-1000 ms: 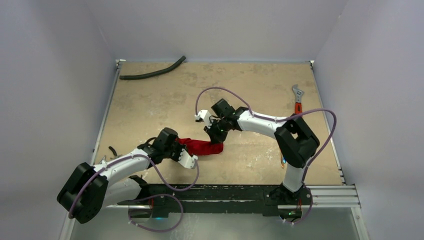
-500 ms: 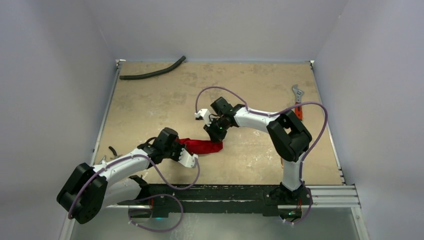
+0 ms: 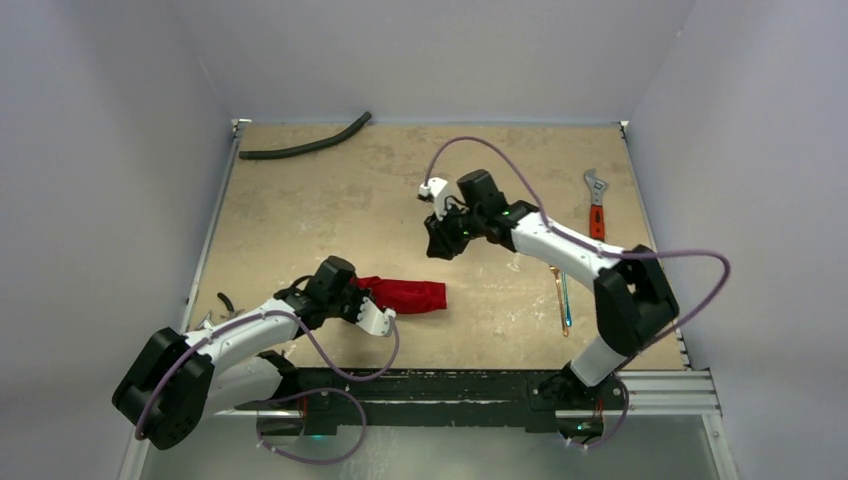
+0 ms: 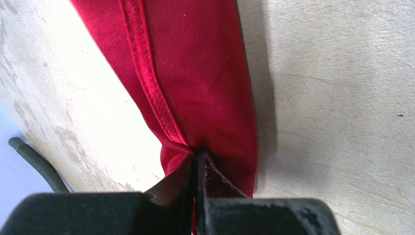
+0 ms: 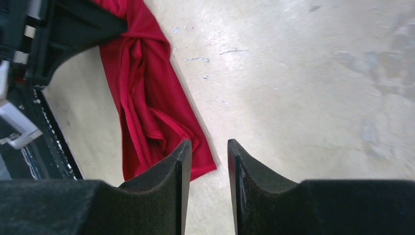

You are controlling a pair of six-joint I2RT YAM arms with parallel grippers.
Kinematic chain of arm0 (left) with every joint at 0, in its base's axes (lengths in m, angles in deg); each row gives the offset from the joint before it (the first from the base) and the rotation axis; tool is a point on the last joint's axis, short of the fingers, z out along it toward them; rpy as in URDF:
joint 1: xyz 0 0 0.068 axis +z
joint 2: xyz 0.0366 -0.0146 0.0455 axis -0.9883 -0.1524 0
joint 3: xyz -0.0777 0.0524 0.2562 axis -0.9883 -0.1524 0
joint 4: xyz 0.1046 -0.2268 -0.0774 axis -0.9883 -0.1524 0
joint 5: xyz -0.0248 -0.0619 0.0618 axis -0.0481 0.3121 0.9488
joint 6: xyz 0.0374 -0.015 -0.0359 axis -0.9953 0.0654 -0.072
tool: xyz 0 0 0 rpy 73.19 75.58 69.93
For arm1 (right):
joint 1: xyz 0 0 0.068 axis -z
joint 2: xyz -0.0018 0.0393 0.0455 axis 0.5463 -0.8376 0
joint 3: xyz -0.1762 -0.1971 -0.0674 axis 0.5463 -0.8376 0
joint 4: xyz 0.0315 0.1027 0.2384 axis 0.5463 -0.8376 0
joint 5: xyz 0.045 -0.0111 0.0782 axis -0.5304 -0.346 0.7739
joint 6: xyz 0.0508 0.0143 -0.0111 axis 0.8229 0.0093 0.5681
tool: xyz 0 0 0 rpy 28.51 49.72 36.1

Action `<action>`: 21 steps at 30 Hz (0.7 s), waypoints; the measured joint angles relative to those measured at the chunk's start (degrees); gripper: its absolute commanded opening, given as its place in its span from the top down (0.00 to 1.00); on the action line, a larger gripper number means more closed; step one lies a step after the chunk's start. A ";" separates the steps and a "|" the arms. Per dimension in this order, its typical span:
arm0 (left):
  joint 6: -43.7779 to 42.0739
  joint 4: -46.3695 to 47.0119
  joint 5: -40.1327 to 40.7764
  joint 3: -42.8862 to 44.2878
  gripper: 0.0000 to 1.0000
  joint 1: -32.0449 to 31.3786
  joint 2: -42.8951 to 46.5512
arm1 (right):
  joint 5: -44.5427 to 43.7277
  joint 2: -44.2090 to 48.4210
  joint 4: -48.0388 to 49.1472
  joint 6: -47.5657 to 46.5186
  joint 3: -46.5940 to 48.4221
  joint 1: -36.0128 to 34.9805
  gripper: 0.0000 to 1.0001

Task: Fold the napkin into a case and place the utensils inside
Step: Fold the 2/3-rectangle-folded napkin at the center of the board.

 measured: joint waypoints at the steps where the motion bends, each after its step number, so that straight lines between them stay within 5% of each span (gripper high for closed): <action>1: 0.02 0.04 0.00 -0.04 1.00 0.00 0.00 | 0.00 2.36 1.57 0.98 -1.40 0.74 0.67; 8: 0.04 0.11 0.00 -0.09 1.00 0.00 0.02 | 11.52 11.89 10.21 4.00 -12.37 1.36 1.00; 11: 0.13 0.11 0.00 -0.09 1.00 0.00 0.02 | 14.73 12.55 11.65 4.59 -17.07 -1.40 1.00; 13: 0.33 0.11 -0.02 -0.09 1.00 0.00 0.02 | 14.47 12.55 13.31 5.33 -20.04 -4.66 0.80; 17: 1.11 0.22 0.00 -0.07 1.00 0.00 0.00 | 12.35 13.16 17.86 6.84 -24.61 -10.51 0.66; 19: 1.25 0.24 0.00 -0.07 1.00 0.00 0.00 | 11.39 14.25 19.65 7.13 -25.94 -11.47 0.68; 21: 1.44 0.28 0.00 -0.07 1.00 0.00 0.00 | 9.86 15.41 21.33 7.28 -26.38 -11.56 0.85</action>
